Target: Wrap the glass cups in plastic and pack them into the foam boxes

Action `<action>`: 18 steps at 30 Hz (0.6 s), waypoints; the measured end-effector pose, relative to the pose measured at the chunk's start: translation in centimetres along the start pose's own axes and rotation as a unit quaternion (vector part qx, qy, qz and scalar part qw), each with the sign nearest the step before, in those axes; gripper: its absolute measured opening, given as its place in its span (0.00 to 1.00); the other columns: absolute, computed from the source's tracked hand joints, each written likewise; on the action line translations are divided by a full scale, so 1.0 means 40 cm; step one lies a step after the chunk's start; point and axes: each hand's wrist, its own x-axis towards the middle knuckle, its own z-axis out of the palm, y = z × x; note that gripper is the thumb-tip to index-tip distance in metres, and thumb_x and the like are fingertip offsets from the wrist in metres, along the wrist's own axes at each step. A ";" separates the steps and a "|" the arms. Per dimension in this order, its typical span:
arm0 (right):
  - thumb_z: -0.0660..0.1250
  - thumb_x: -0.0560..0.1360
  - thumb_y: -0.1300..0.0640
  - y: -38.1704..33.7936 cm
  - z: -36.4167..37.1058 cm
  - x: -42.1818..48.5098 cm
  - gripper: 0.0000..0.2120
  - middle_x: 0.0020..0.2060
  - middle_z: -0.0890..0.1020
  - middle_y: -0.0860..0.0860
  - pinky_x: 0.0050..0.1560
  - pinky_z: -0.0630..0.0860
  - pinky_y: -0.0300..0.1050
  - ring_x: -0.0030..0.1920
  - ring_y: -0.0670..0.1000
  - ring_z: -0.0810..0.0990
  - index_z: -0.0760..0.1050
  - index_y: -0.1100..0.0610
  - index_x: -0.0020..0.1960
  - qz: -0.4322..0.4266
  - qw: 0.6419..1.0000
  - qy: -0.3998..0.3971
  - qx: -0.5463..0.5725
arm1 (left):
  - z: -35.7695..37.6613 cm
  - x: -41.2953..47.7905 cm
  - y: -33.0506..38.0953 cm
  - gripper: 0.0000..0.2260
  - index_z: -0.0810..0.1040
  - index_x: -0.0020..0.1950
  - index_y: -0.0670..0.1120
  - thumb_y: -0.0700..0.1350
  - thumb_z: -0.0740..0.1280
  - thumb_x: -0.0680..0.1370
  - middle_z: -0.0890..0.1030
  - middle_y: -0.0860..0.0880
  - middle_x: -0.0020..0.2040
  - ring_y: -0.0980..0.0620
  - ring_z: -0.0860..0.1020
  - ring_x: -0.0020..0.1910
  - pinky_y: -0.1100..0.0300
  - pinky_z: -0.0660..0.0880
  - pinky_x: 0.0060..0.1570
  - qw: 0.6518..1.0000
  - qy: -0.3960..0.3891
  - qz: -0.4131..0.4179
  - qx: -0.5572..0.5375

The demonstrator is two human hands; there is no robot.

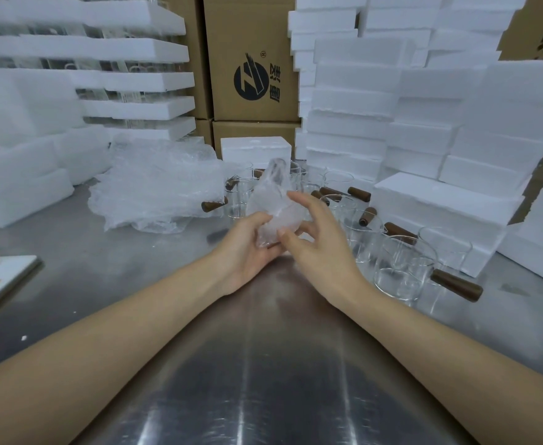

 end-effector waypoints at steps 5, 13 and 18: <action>0.63 0.73 0.68 -0.002 0.004 -0.010 0.23 0.68 0.64 0.47 0.61 0.75 0.46 0.67 0.48 0.68 0.71 0.53 0.66 -0.085 0.994 -0.036 -0.062 | -0.017 0.000 0.009 0.18 0.73 0.61 0.34 0.32 0.57 0.73 0.80 0.35 0.58 0.42 0.80 0.58 0.56 0.79 0.54 0.998 -0.023 0.009 0.049; 0.66 0.75 0.60 -0.007 -0.009 0.002 0.24 0.71 0.62 0.49 0.60 0.75 0.45 0.66 0.48 0.70 0.66 0.50 0.69 -0.068 0.991 -0.028 -0.111 | -0.028 0.007 0.011 0.18 0.71 0.68 0.39 0.35 0.61 0.78 0.79 0.39 0.61 0.41 0.79 0.58 0.43 0.74 0.62 0.986 0.012 0.078 0.145; 0.67 0.76 0.56 -0.024 -0.025 0.011 0.16 0.60 0.75 0.43 0.48 0.75 0.34 0.49 0.44 0.82 0.68 0.44 0.61 0.061 0.998 0.010 0.025 | -0.011 -0.004 -0.006 0.31 0.57 0.66 0.64 0.57 0.71 0.69 0.65 0.53 0.70 0.55 0.71 0.67 0.60 0.73 0.61 0.918 0.034 0.240 0.315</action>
